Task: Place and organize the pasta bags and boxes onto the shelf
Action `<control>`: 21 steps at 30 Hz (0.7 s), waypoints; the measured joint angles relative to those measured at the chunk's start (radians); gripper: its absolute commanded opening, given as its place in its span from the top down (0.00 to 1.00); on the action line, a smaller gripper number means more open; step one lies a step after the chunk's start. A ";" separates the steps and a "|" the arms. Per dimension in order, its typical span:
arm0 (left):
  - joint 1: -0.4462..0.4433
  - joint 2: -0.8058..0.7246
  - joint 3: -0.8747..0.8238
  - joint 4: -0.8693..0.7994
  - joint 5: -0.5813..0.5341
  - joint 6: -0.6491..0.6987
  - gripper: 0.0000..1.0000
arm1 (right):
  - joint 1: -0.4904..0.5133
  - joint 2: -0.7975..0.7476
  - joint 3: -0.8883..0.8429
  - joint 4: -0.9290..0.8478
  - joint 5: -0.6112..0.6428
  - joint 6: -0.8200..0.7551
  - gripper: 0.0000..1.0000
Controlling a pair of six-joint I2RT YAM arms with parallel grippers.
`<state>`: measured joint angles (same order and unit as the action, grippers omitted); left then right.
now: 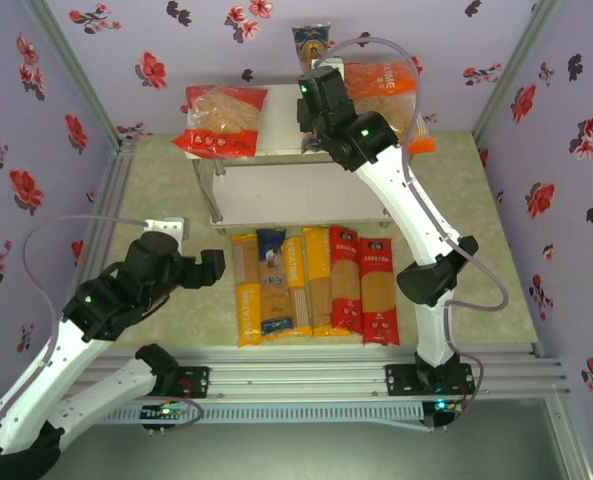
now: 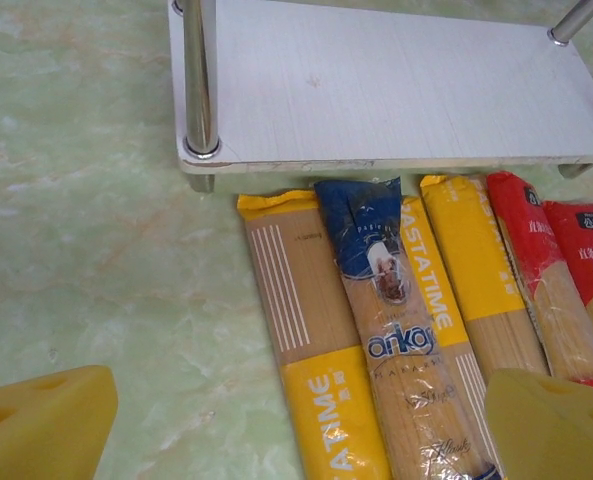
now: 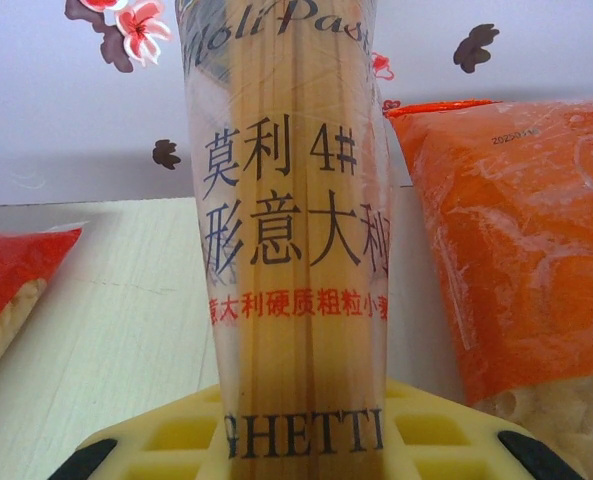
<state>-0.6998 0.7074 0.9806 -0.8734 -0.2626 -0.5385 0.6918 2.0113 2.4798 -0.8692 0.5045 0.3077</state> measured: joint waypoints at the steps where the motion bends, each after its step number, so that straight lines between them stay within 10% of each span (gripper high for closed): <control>1: 0.000 0.000 -0.001 -0.001 0.000 0.000 0.05 | 0.000 0.000 0.000 0.001 0.000 0.001 0.85; 21: 0.006 -0.023 -0.009 -0.004 0.000 0.000 0.05 | 0.000 0.000 -0.027 0.044 -0.007 0.031 0.53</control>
<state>-0.6933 0.6846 0.9718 -0.8772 -0.2626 -0.5385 0.6918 2.0109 2.4523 -0.8249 0.4973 0.3382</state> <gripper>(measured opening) 0.953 0.465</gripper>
